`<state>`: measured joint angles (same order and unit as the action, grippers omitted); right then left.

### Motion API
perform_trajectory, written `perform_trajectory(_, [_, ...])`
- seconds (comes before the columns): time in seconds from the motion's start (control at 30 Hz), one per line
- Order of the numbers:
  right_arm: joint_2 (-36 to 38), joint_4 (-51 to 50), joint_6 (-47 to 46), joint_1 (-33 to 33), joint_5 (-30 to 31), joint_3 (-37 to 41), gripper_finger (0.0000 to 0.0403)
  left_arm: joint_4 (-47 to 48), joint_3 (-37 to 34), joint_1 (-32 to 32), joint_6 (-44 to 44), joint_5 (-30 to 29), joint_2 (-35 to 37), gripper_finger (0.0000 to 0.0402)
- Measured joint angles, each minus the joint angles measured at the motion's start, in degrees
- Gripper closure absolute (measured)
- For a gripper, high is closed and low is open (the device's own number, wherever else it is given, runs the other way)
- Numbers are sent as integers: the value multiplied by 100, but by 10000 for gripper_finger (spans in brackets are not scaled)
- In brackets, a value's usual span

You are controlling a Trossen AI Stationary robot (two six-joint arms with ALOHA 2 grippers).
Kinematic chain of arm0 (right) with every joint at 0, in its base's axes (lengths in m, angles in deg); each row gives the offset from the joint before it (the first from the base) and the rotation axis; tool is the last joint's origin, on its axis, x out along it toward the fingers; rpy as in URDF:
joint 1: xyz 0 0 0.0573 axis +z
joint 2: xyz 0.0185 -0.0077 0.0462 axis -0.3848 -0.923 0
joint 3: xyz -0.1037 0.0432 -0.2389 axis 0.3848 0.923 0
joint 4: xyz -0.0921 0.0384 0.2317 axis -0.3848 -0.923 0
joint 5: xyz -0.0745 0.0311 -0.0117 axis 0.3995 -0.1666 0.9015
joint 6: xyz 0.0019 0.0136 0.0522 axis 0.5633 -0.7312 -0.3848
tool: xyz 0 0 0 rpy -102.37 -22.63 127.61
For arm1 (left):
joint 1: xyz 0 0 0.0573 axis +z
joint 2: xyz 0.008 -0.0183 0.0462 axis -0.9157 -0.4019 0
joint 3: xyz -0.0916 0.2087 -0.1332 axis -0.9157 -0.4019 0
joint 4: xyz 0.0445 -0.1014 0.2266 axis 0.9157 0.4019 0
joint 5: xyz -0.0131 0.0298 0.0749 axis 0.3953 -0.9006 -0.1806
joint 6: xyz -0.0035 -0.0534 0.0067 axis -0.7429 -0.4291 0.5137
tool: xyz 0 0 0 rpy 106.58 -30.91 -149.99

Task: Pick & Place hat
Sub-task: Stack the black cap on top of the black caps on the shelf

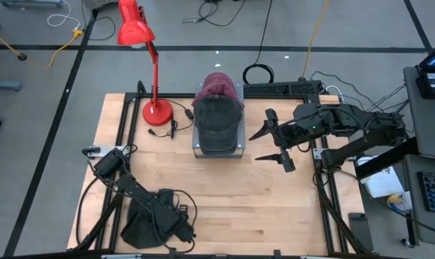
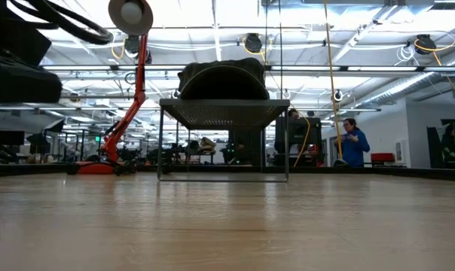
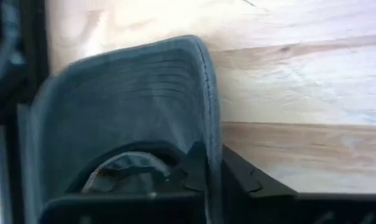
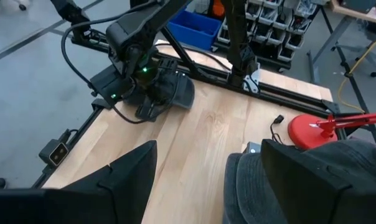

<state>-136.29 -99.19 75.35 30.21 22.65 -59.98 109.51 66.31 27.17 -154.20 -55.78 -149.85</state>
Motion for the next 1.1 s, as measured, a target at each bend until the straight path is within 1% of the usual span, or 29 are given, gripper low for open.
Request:
perform_trajectory(0.07, [0,0,-52,0,4,0,124,-31,1,-1,143,15,56,390])
perform_trajectory(0.2, [-1,0,-239,0,3,0,124,-59,57,9,407,-87,260,391])
perform_trajectory(0.27, [0,0,-265,0,3,0,124,-88,138,11,495,-276,503,394])
perform_trajectory(0.4, [0,2,-590,0,4,0,124,-159,218,-41,582,-864,1121,394])
perform_trajectory(0.5, [0,2,-996,0,2,0,124,-254,225,-155,625,-1567,1667,394])
perform_trajectory(0.7, [-1,134,-1745,0,-154,0,124,-540,225,-507,978,-3399,2670,394])
perform_trajectory(0.93, [-2,706,-2255,2,-149,0,124,-1082,225,-811,2018,-5384,3571,394])
perform_trajectory(1.1, [-2,1389,-2459,2,-149,0,124,-1546,225,-904,3181,-6466,4120,394])
